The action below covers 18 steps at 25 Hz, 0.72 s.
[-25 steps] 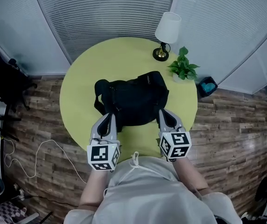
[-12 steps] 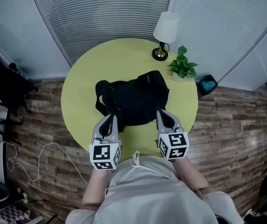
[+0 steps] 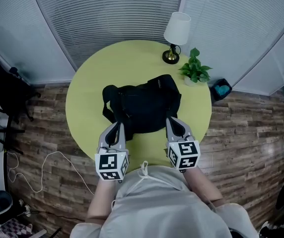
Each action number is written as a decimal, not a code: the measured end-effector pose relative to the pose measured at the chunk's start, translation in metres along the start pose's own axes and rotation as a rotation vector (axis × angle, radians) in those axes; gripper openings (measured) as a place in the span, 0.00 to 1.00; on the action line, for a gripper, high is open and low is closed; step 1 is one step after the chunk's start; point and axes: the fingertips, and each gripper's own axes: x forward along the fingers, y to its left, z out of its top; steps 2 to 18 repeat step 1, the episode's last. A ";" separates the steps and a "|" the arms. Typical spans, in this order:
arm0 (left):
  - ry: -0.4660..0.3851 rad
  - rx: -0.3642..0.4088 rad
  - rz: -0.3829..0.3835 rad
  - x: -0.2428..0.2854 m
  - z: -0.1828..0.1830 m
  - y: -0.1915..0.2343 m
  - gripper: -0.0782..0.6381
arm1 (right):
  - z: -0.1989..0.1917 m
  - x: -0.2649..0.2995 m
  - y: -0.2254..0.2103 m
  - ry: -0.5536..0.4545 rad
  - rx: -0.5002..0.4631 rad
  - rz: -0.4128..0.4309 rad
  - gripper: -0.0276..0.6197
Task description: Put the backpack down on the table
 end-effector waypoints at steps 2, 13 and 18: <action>0.002 0.001 -0.001 0.000 -0.001 0.001 0.12 | 0.000 0.000 0.001 0.000 0.000 0.001 0.04; 0.002 0.001 -0.001 0.000 -0.001 0.001 0.12 | 0.000 0.000 0.001 0.000 0.000 0.001 0.04; 0.002 0.001 -0.001 0.000 -0.001 0.001 0.12 | 0.000 0.000 0.001 0.000 0.000 0.001 0.04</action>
